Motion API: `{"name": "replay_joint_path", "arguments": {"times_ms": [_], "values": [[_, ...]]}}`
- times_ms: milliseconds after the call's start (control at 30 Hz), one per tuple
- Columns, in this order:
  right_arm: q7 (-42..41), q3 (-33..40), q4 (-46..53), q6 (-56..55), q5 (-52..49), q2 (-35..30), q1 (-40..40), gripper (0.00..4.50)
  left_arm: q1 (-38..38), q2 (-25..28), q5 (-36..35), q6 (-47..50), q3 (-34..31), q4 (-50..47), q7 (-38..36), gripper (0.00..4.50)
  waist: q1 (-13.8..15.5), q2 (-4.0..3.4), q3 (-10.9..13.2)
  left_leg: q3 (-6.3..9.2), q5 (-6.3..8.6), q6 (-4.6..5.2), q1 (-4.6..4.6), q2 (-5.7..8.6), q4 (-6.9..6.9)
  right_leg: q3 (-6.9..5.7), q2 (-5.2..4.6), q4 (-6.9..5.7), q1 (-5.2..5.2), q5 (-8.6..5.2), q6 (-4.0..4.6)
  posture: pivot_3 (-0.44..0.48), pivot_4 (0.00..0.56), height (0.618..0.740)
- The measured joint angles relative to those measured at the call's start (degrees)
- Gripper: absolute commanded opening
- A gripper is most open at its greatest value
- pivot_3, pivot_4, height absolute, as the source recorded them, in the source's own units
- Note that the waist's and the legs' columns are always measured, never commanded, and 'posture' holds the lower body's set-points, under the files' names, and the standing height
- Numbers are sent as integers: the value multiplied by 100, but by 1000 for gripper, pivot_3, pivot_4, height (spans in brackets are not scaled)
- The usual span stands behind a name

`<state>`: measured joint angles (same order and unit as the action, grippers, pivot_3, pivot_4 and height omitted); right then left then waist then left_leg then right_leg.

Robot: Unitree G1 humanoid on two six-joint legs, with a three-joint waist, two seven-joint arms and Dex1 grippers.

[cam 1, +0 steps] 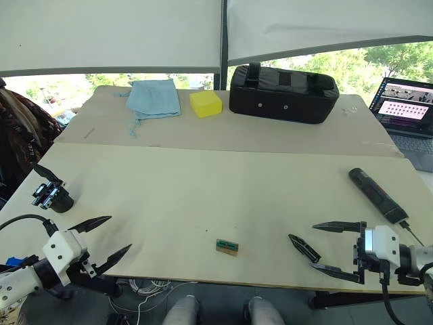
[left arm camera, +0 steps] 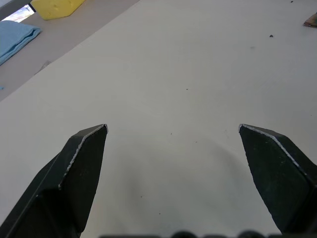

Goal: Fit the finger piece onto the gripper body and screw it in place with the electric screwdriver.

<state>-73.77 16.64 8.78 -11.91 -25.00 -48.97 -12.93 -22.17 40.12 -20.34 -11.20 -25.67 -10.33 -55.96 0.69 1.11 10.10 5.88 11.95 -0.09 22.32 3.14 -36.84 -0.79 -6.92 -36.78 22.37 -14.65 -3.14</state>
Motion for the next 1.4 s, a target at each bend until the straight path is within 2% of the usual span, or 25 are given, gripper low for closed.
{"name": "replay_joint_path", "arguments": {"times_ms": [67, 167, 233, 400, 533, 600, 667, 867, 1100, 1200, 1400], "values": [[25, -10, 3, 9, -2, 20, 25, 4485, -14, -12, -73, 60, -19, -16, 20, 4500, -2, 1, 0, 0, 0, 0, 0, 0, 0, 0, 0, 0, 0, 0, 1, 0, 150, 740], [276, -179, 153, 234, -84, 255, 350, 4485, -21, -253, -748, 538, -318, -100, 243, 4500, -43, 8, 5, 0, 1, -1, 1, -13, 1, 7, 3, -1, 9, 4, 0, 0, 150, 740], [410, -391, 451, 504, -313, 454, 593, 4485, -169, -511, -1171, 867, -737, -263, 570, 4500, -60, 10, 5, 0, 2, -3, 5, -21, 2, 9, 0, -2, 16, 5, -2, 0, 150, 740], [370, -600, 921, 711, -960, 847, 800, 4485, -622, -1240, -1368, 896, -1362, -227, 1179, 4500, -16, 17, 6, -2, 14, 3, 10, -12, 4, 8, 10, 12, 18, 6, -5, 0, 150, 740], [278, -747, 1030, 684, -1135, 1165, 974, 4485, -694, -1678, -1423, 846, -1897, -62, 1755, 4500, 20, 35, 5, -2, 14, 3, 8, -12, 3, 8, 8, 19, 13, 8, -8, 0, 150, 740], [273, -822, 1053, 590, -1137, 1360, 1019, 4485, -758, -1906, -1518, 839, -2138, 62, 2015, 4500, 11, 39, 3, -2, 40, -40, 8, -12, 4, 9, 5, 21, 11, 8, -8, 0, 150, 740], [267, -947, 1055, 479, -1102, 1509, 1055, 4485, -851, -2073, -1589, 855, -2269, 153, 2184, 4500, 12, 43, 2, -2, 41, -42, 8, -11, 3, 7, 6, 21, 11, 8, -8, 0, 150, 740], [256, -1060, 1056, 383, -994, 1544, 1255, 4485, -782, -2023, -1572, 1078, -2268, 224, 2627, 4500, 27, 48, -1, -2, 42, -44, 7, -10, 3, 6, 13, 19, 12, 9, -8, 0, 150, 740], [322, -1169, 1058, 523, -999, 1469, 1674, 4485, 29, -1678, -976, 1848, -1523, 128, 3390, 4500, 3, 58, -7, -3, 41, -42, 1, -15, 3, 10, 33, 16, 15, 17, -4, 0, 150, 740], [401, -1243, 1060, 597, -995, 1480, 1704, 4485, 293, -1556, -765, 1999, -1358, 177, 3577, 4500, -11, 58, -7, -4, 22, -11, 2, -15, 3, 18, 39, 15, 27, 21, 3, 0, 150, 740], [502, -1374, 1068, 631, -949, 1543, 1861, 4485, 1494, -1206, -63, 1817, -1048, 1734, 3911, 4500, -1, 54, -10, -8, 20, -12, 0, -18, 3, 19, 51, 5, 38, 28, 14, 0, 150, 740]]}}
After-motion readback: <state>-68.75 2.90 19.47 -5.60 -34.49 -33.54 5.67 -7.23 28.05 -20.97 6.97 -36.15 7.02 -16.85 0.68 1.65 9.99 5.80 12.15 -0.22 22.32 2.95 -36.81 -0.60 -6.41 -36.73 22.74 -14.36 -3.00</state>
